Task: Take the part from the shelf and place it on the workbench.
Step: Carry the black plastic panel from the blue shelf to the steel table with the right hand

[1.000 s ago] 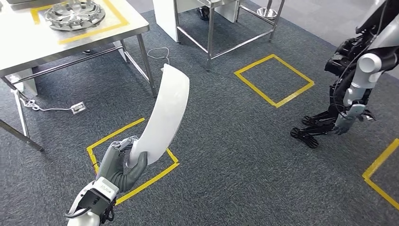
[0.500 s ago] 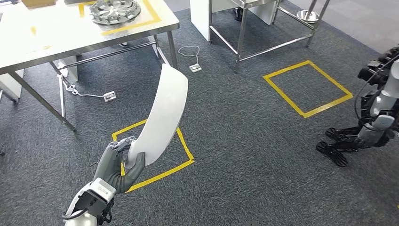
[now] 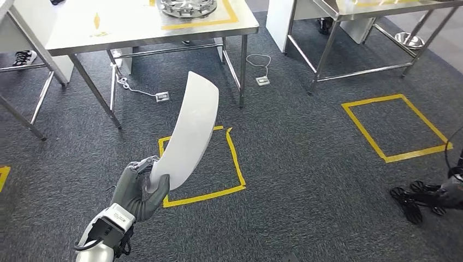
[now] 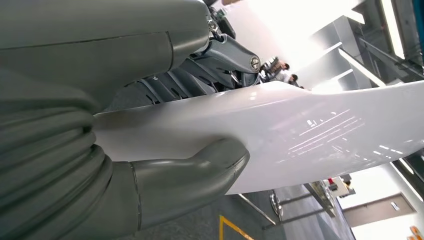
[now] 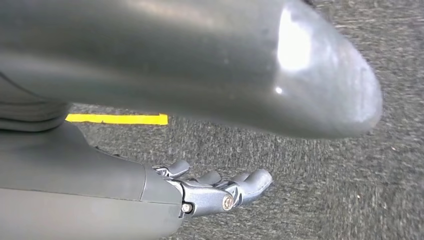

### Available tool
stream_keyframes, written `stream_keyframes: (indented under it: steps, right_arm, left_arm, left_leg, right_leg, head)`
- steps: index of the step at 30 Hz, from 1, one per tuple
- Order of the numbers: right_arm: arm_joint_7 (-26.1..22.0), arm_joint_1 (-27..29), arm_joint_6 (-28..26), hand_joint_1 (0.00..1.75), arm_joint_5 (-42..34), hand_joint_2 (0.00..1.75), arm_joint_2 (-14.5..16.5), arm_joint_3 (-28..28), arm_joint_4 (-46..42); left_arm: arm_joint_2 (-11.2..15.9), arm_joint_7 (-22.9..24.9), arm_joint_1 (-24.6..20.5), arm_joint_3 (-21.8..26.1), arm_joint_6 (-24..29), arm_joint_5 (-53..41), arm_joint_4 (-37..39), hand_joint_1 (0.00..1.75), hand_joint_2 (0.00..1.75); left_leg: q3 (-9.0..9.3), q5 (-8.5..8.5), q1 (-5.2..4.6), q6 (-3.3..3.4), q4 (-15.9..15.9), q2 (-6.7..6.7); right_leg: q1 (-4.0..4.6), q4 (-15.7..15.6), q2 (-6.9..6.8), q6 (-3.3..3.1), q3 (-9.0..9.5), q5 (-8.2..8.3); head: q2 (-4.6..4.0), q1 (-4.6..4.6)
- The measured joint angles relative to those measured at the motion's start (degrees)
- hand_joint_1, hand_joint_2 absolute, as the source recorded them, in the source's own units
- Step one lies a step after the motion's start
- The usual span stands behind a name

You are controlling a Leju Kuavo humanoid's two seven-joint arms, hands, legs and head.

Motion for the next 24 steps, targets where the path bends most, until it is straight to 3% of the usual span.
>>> stream_keyframes:
  steps: [1, 2, 3, 5, 7, 9, 11, 13, 14, 15, 16, 17, 19, 21, 24]
  right_arm:
    - [0.0, 0.06, -0.07, 0.0, 0.04, 0.0, -0.01, 0.0, 0.0]
    - [-0.01, 0.07, -0.14, 0.0, 0.08, 0.0, -0.03, 0.0, 0.0]
    - [-0.02, 0.05, -0.23, 0.0, 0.11, 0.0, -0.05, 0.0, 0.0]
    - [-0.01, 0.03, -0.39, 0.0, 0.12, 0.0, -0.07, 0.0, 0.01]
    - [0.02, -0.08, -0.47, 0.0, 0.08, 0.0, -0.08, 0.0, 0.02]
    - [0.02, -0.2, -0.49, 0.0, -0.03, 0.0, -0.06, -0.01, 0.01]
    - [-0.11, -0.18, -0.31, 0.0, -0.21, 0.0, -0.04, -0.02, 0.0]
    - [-0.34, -0.06, 0.29, 0.0, -0.55, 0.0, -0.04, -0.06, 0.0]
    - [-0.44, 0.03, 0.6, 0.0, -0.77, 0.0, -0.04, -0.1, 0.0]
    - [-0.49, 0.13, 0.8, 0.0, -0.95, 0.0, -0.04, -0.15, 0.0]
    - [-0.54, 0.2, 0.89, 0.0, -1.07, 0.0, -0.04, -0.19, 0.0]
    - [-0.58, 0.21, 0.96, 0.0, -1.13, 0.0, -0.03, -0.22, 0.0]
    - [-0.73, 0.17, 1.07, 0.0, -1.25, 0.0, 0.0, -0.27, 0.0]
    - [-0.9, 0.1, 1.16, 0.0, -1.53, 0.0, 0.03, -0.39, 0.0]
    - [-1.01, 0.11, 1.42, 0.0, -1.9, 0.0, 0.03, -0.61, 0.0]
  left_arm:
    - [0.01, -0.05, -0.09, 0.0, -0.01, 0.07, 0.32, 1.75, 1.75]
    - [0.01, -0.15, -0.22, 0.0, -0.02, 0.16, 0.63, 1.75, 1.75]
    - [0.01, -0.26, -0.36, 0.0, -0.03, 0.27, 0.91, 1.75, 1.75]
    - [-0.01, -0.45, -0.88, 0.0, -0.03, 0.49, 1.46, 1.75, 1.75]
    - [-0.08, -0.56, -1.5, 0.0, -0.03, 0.62, 2.0, 1.75, 1.75]
    - [-0.11, -0.61, -1.87, 0.0, -0.04, 0.68, 2.45, 1.75, 1.75]
    - [-0.11, -0.6, -2.26, -0.01, -0.15, 0.95, 2.87, 1.75, 1.75]
    - [-0.13, -0.5, -2.82, -0.02, -0.69, 1.76, 3.36, 1.75, 1.75]
    - [-0.13, -0.42, -3.03, -0.03, -1.05, 2.18, 3.65, 1.75, 1.75]
    - [-0.12, -0.34, -3.13, -0.03, -1.34, 2.51, 3.94, 1.75, 1.75]
    - [-0.12, -0.29, -3.16, -0.03, -1.51, 2.7, 4.2, 1.75, 1.75]
    - [-0.12, -0.26, -3.19, -0.03, -1.6, 2.81, 4.41, 1.75, 1.75]
    - [-0.12, -0.21, -3.39, -0.04, -1.63, 2.91, 4.68, 1.75, 1.75]
    - [-0.15, -0.06, -3.67, -0.05, -1.63, 2.91, 4.82, 1.75, 1.75]
    - [-0.19, 0.25, -3.78, -0.07, -1.64, 3.01, 4.99, 1.75, 1.75]
  left_leg:
    - [-0.08, -0.01, 0.04, -0.07, 0.18, -0.8]
    - [-0.14, -0.05, 0.11, -0.21, 0.42, -1.62]
    - [-0.18, -0.13, 0.2, -0.4, 0.67, -2.34]
    - [-0.46, -0.31, 0.25, -1.15, 1.19, -3.68]
    - [-0.89, -0.2, 0.26, -2.06, 1.28, -4.71]
    - [-1.23, 0.07, 0.39, -2.86, 0.97, -5.47]
    - [-2.24, -1.17, 0.32, -3.38, 2.76, -3.71]
    - [-5.16, -4.73, 0.2, -3.67, 9.22, -0.33]
    - [-6.96, -6.5, 0.2, -3.79, 13.22, 0.7]
    - [-8.27, -7.53, 0.22, -3.87, 16.25, 1.23]
    - [-8.63, -7.45, 0.23, -3.88, 17.33, 1.44]
    - [-7.84, -6.31, 0.23, -3.82, 16.08, 1.54]
    - [-3.71, -2.86, 0.18, -3.49, 8.49, 1.92]
    - [-0.55, -1.27, -0.01, -2.84, 2.39, 2.31]
    - [-0.11, -1.06, -0.1, -2.3, 1.11, 2.23]
  right_leg:
    - [-0.1, -0.09, 0.05, 0.1, -0.15, 0.8]
    - [-0.24, -2.56, 0.25, 0.17, 0.88, 2.68]
    - [-0.43, -6.32, 0.76, 0.23, 2.58, 4.92]
    - [-0.63, -13.39, 2.9, 0.23, 5.82, 7.57]
    - [-0.44, -15.58, 3.86, -0.24, 6.68, 7.67]
    - [-0.35, -15.8, 2.77, -1.12, 6.67, 7.98]
    - [-0.5, -16.15, 1.73, -1.99, 6.73, 8.24]
    - [-0.4, -16.3, 0.66, -2.51, 6.67, 8.3]
    - [-0.31, -16.28, 0.11, -2.62, 6.63, 8.28]
    - [-0.23, -16.26, -0.34, -2.66, 6.6, 8.26]
    - [-0.2, -16.23, -0.7, -2.66, 6.6, 8.24]
    - [-0.19, -16.21, -0.95, -2.64, 6.63, 8.23]
    - [-0.15, -16.13, -1.24, -2.43, 6.77, 8.12]
    - [0.07, -15.97, -1.36, -1.92, 6.75, 8.0]
    - [0.37, -15.91, -1.41, -2.17, 6.56, 8.08]
  head:
    - [0.0, 0.01]
    - [0.0, 0.01]
    - [0.0, 0.02]
    - [0.0, 0.05]
    - [0.0, 0.09]
    - [0.0, 0.14]
    - [0.0, -0.08]
    - [0.0, -0.36]
    - [0.0, -0.41]
    - [0.0, -0.41]
    - [0.0, -0.42]
    - [0.0, -0.42]
    - [0.0, -0.42]
    - [0.0, -0.38]
    - [0.0, -0.28]
